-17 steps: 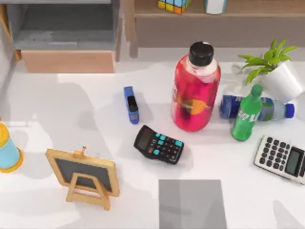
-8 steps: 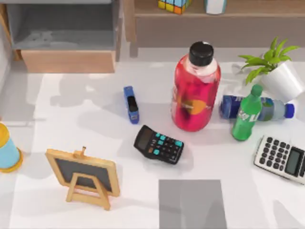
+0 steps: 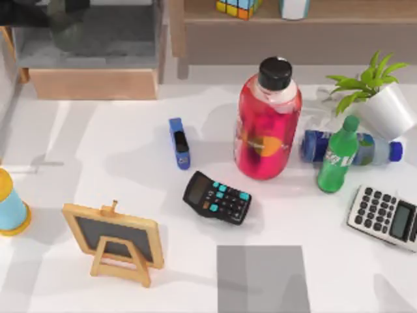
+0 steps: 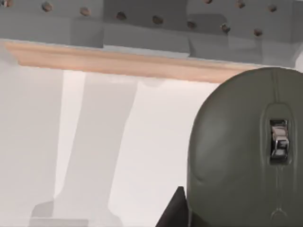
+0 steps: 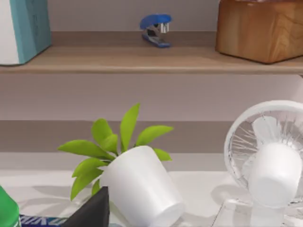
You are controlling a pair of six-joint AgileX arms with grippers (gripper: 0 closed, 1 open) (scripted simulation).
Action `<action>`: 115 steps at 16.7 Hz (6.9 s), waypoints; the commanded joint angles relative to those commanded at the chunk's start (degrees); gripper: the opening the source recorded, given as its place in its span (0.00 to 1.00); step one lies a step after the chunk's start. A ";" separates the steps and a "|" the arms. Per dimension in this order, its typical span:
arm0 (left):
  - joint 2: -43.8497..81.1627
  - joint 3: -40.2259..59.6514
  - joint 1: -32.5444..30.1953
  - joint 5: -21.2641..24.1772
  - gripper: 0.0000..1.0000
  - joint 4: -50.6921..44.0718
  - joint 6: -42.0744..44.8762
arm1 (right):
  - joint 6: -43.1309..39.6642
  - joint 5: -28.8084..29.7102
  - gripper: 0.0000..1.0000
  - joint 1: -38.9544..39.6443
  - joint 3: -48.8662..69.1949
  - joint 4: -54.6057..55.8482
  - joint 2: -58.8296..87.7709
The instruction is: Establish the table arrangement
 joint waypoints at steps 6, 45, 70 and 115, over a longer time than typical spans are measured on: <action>-1.36 -8.90 -15.40 -1.80 0.00 1.47 -12.95 | 0.00 0.00 1.00 0.00 0.00 0.00 0.00; 3.70 -23.06 -53.49 -14.19 0.00 20.88 -46.37 | 0.00 0.00 1.00 0.00 0.00 0.00 0.00; 6.44 -30.49 -52.48 -8.95 0.68 12.21 -45.22 | 0.00 0.00 1.00 0.00 0.00 0.00 0.00; -15.07 -81.89 43.48 29.38 1.00 134.34 80.67 | 0.00 0.00 1.00 0.00 0.00 0.00 0.00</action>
